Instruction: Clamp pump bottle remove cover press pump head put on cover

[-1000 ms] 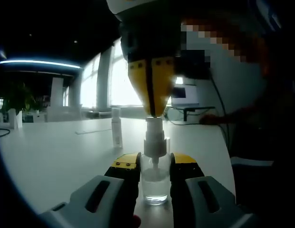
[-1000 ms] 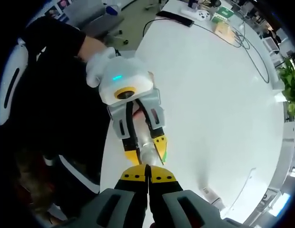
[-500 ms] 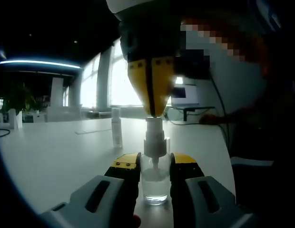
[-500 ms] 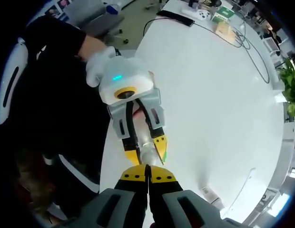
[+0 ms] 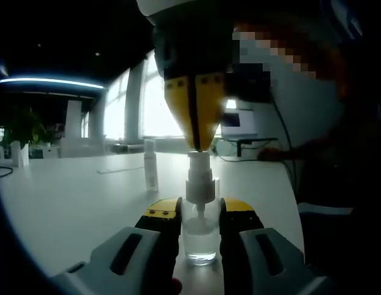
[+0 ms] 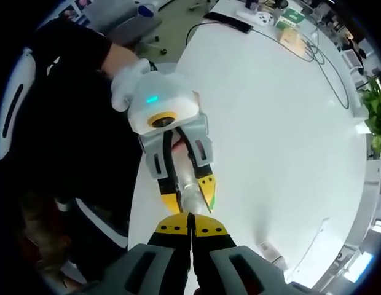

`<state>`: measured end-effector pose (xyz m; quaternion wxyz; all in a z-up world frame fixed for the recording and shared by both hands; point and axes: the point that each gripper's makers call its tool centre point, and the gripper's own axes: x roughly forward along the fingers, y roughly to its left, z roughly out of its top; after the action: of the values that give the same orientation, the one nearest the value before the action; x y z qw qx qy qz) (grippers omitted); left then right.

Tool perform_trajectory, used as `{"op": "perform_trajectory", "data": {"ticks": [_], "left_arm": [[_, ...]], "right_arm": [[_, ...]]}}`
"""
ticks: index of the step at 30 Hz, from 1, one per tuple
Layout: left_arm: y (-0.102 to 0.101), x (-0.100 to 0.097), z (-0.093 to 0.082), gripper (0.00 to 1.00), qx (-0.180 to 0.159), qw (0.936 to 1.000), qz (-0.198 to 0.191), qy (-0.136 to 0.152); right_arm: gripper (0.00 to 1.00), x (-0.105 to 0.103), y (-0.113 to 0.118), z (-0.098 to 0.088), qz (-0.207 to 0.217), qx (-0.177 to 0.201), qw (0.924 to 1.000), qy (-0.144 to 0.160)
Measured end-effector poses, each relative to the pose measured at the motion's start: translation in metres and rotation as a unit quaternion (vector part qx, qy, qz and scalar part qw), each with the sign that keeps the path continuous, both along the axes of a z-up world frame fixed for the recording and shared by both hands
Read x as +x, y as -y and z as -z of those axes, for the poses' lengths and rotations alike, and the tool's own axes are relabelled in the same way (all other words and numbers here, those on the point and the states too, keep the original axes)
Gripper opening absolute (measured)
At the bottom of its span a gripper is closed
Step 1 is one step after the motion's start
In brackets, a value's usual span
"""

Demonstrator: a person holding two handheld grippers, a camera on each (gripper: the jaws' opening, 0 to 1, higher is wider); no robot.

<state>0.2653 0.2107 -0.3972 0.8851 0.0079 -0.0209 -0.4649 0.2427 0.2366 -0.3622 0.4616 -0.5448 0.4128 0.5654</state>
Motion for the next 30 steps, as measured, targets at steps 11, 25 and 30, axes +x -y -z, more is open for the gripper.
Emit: {"op": "perform_trajectory", "data": {"ticks": [11,25,30], "left_arm": [[0.0,0.0005,0.0003,0.15,0.0,1.0,0.0,0.0],[-0.0008,0.0013,0.001,0.15,0.0,1.0,-0.001,-0.001],[-0.0001,0.0006,0.0006,0.15,0.0,1.0,-0.001,-0.001]], "right_arm": [[0.0,0.0003,0.0001,0.0002,0.001,0.0,1.0,-0.001],[0.0,0.0033,-0.0007,0.0062,0.019,0.0,0.9998,-0.009],[0.0,0.0032,-0.0019,0.0058,0.002,-0.005,1.0,0.006]]}}
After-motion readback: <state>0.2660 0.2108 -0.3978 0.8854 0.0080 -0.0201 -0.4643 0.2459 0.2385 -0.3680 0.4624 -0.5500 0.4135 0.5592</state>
